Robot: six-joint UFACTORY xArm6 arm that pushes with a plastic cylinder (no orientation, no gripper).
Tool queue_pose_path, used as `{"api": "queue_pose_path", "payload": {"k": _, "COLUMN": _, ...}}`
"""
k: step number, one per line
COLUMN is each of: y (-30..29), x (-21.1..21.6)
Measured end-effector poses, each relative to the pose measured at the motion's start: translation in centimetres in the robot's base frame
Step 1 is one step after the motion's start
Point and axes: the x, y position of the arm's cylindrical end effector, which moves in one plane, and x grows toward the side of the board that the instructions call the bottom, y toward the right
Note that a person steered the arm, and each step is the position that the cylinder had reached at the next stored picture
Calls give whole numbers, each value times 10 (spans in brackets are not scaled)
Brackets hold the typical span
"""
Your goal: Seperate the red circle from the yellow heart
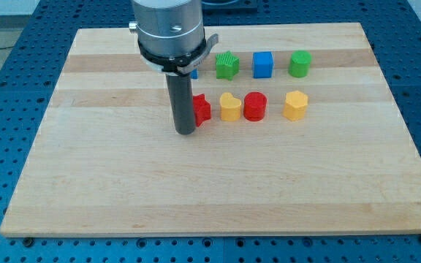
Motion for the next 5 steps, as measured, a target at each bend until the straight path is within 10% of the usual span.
{"api": "queue_pose_path", "payload": {"k": 2, "y": 113, "x": 45}}
{"api": "queue_pose_path", "payload": {"k": 4, "y": 274, "x": -30}}
{"api": "queue_pose_path", "payload": {"k": 5, "y": 247, "x": -58}}
